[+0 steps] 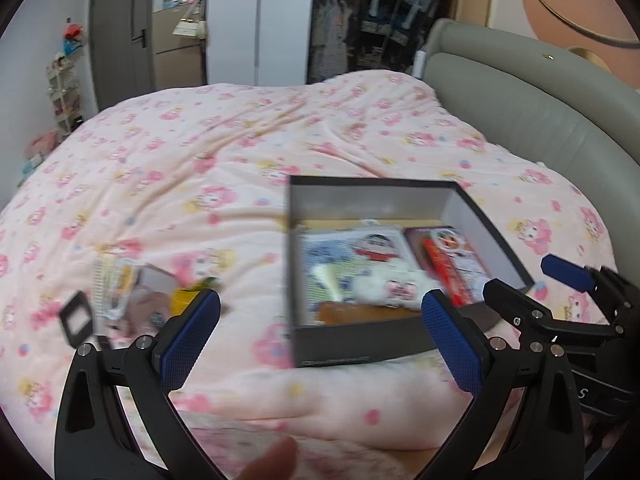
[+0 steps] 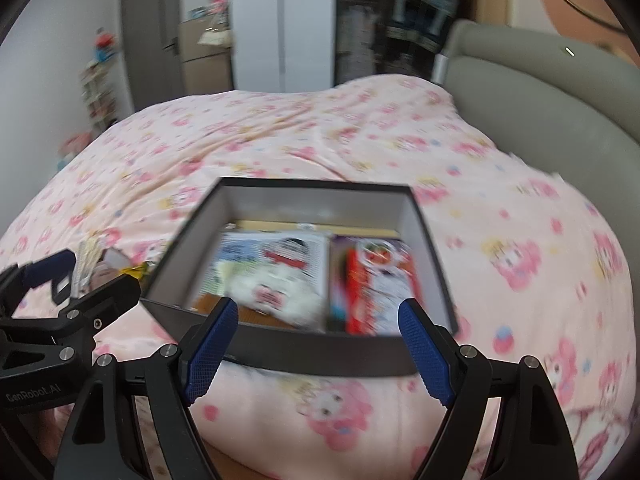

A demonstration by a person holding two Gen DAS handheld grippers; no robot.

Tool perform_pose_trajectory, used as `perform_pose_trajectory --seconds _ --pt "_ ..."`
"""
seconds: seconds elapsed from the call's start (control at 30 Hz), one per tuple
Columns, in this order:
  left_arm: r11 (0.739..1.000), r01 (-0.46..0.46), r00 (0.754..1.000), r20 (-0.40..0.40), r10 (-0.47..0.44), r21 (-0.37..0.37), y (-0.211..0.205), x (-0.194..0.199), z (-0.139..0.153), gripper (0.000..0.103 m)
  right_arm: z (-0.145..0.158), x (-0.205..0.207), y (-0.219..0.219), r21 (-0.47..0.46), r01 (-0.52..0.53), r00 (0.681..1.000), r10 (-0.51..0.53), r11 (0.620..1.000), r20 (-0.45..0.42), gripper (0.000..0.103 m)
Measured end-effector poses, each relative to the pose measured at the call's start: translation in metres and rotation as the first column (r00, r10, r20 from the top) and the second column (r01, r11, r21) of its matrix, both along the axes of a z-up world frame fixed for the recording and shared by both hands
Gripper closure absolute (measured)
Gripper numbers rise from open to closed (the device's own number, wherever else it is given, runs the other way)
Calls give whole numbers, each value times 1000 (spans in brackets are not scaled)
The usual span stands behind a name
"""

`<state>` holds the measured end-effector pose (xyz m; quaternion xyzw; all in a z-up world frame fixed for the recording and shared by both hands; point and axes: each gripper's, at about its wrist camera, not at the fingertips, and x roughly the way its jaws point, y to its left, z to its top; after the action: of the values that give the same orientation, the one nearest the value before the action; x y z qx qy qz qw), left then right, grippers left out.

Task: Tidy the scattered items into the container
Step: 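Move both grippers from the box over to the scattered items, then grasp the pink-and-white tube with left gripper while right gripper grasps the white watch strap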

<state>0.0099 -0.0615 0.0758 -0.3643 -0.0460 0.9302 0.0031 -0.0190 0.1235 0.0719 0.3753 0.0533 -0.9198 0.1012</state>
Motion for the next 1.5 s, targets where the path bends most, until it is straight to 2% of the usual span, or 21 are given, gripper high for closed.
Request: perform_pose_trajectory --seconds 0.17,0.3,0.47,0.53,0.67,0.8,0.9,1.1,1.17,1.23,1.4,1.43,1.5 --pt "992 -123 992 -6 123 17 -63 12 5 1 12 -9 -60 9 -132 991 132 991 -6 21" --pt "971 -231 973 19 230 58 -118 29 -4 3 7 -23 -124 6 -277 958 276 961 73 21" --pt "921 -353 935 100 340 168 -191 46 -34 3 -3 -32 -194 -46 -427 895 429 903 124 22" --pt "896 -393 919 134 371 208 -212 49 -49 12 -13 -36 -218 -48 -467 870 469 883 151 25" --pt "848 -454 888 214 407 272 -244 54 -80 20 -40 -42 -250 -23 -506 839 499 862 216 35" --pt "820 -490 864 293 410 296 -258 52 -110 47 -68 -48 -268 -47 -526 803 514 849 304 47" --pt "803 -499 855 336 395 327 -263 49 -131 51 -85 -53 -274 -65 -527 780 513 847 358 49" --pt "764 -489 853 412 320 420 -269 37 -163 51 -118 -61 -283 -100 -520 730 502 848 464 49" --pt "759 -474 859 422 288 447 -268 33 -169 57 -121 -58 -286 -107 -530 717 512 841 474 49" --pt "759 -457 868 420 266 464 -265 29 -171 70 -122 -55 -290 -115 -541 703 523 833 482 49" --pt "787 -453 861 435 263 420 -265 23 -165 87 -117 -48 -295 -126 -566 684 549 815 480 49" --pt "785 -450 865 428 263 426 -266 23 -161 93 -117 -47 -296 -127 -573 678 555 810 482 49" --pt "775 -425 882 406 238 468 -266 21 -152 96 -115 -44 -299 -117 -589 666 562 800 491 49"
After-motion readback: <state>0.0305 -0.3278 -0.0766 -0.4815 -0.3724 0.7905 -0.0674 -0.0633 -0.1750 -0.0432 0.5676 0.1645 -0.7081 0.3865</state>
